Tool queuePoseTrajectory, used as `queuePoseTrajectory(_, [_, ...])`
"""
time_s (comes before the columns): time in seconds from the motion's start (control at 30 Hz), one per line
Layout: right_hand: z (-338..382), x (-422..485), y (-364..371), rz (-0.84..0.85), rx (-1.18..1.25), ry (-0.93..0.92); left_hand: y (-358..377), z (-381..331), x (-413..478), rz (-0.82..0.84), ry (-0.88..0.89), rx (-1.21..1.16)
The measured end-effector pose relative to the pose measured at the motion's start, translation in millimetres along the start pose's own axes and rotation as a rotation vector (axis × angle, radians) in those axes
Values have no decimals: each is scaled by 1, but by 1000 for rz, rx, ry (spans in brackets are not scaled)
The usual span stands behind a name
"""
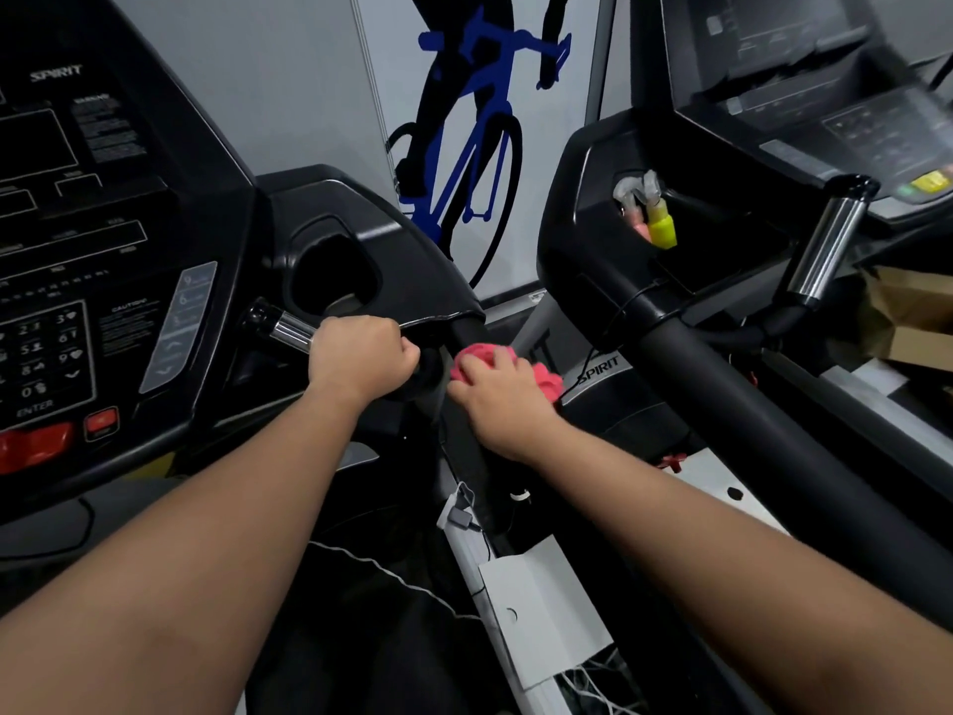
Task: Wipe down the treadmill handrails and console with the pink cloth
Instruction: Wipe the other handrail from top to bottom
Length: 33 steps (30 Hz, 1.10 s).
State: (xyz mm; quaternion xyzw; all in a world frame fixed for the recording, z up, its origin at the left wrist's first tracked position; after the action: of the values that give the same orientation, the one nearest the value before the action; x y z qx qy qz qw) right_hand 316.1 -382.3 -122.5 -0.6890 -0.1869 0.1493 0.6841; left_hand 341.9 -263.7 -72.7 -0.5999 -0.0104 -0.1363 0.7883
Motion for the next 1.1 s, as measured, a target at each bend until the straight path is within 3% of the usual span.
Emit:
queuePoseTrajectory(0.17, [51,-24,53,131,-691,-207,-1,0,-2,-16,10,18])
queuePoseTrajectory(0.3, [53,-46,72,242,-790,-298,-4,-3,-3,-37,28,26])
queuePoseTrajectory(0.37, [49,-44,60,220,-631,-339,-5,-2,-3,-39,26,18])
queuePoseTrajectory(0.5, [21,-24,19,161,-34,-418,-6,-3,-2,-38,13,12])
queuePoseTrajectory(0.67, [-37,13,16,209,750,-60,-6,-2,-1,-39,13,35])
queuePoseTrajectory(0.77, [-49,17,25,175,962,21,-5,-2,-1,-28,15,43])
queuePoseTrajectory(1.0, [-73,17,63,408,1623,277,0,-1,1,2,15,32])
queuePoseTrajectory(1.03, [-74,14,64,406,1626,299,0,-1,1,3,15,32])
queuePoseTrajectory(1.1, [-77,5,58,325,1412,306,0,-1,1,8,14,31])
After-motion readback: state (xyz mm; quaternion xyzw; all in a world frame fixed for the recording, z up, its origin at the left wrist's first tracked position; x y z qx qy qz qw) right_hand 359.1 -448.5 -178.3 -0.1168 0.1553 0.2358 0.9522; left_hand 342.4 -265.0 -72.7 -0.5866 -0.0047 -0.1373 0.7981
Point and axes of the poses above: each hand's wrist, its own x-axis towards the middle knuckle, its own y-axis out of the palm, z = x × y, the point moved 9 cm from there along x, towards the middle knuckle, and after that the axes turned 14 degrees about y, right-handed, at the moved point
